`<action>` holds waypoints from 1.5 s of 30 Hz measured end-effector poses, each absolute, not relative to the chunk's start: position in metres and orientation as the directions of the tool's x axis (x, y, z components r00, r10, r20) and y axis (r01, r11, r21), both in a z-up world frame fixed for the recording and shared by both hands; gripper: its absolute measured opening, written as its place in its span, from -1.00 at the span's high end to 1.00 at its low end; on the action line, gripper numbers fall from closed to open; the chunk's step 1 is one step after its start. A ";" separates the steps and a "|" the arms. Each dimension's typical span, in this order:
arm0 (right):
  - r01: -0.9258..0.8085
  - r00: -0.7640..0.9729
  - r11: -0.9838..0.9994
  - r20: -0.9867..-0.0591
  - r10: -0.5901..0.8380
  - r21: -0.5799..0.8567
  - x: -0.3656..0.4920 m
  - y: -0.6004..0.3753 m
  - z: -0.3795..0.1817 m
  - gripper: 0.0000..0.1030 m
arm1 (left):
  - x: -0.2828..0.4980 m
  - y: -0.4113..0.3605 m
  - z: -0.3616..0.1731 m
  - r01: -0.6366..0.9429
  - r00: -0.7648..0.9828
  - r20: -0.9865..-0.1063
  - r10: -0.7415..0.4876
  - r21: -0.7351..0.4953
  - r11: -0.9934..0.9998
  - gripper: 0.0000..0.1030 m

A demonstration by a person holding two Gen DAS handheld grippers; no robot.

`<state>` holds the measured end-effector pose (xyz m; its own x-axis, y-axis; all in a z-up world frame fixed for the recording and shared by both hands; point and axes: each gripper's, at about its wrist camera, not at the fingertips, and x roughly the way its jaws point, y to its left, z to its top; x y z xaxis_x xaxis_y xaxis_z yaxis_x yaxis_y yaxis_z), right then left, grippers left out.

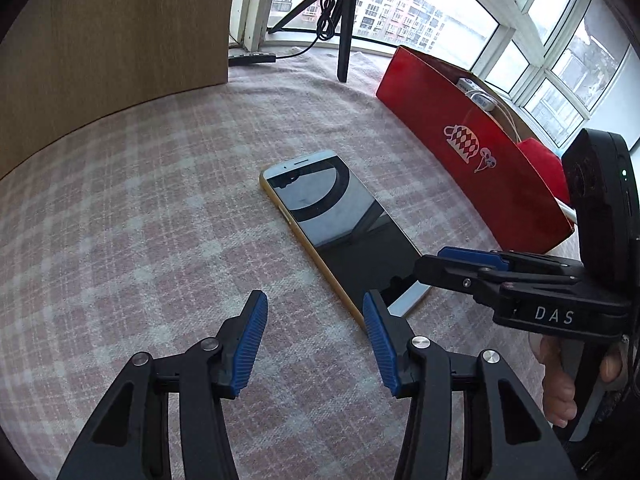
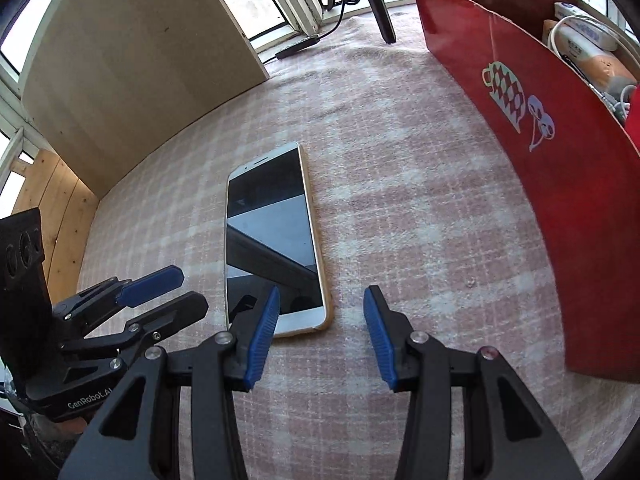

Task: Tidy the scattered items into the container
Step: 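Move both grippers toward the smartphone lying on the table, then tilt the smartphone up on its edge with the right gripper while the left gripper pushes it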

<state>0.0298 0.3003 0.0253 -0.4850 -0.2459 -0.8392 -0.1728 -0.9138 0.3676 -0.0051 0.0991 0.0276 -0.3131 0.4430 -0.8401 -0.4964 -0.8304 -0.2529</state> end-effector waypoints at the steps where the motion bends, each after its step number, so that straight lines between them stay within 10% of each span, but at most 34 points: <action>1: -0.168 -0.488 -0.917 -0.839 -0.242 0.363 0.030 0.301 0.027 0.16 | -0.005 0.099 0.028 -0.495 -0.314 -0.840 0.442 -0.252 -0.831 0.09; 45: -0.088 -0.451 -0.916 -0.835 -0.315 0.392 0.010 0.290 0.019 0.19 | 0.011 0.127 0.016 -0.684 -0.225 -0.812 0.539 -0.262 -0.681 0.20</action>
<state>0.0099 0.2901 0.0189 -0.4508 -0.3148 -0.8353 -0.0875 -0.9157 0.3923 0.0114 0.1274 0.0163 -0.2252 0.5387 -0.8118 -0.6844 -0.6805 -0.2618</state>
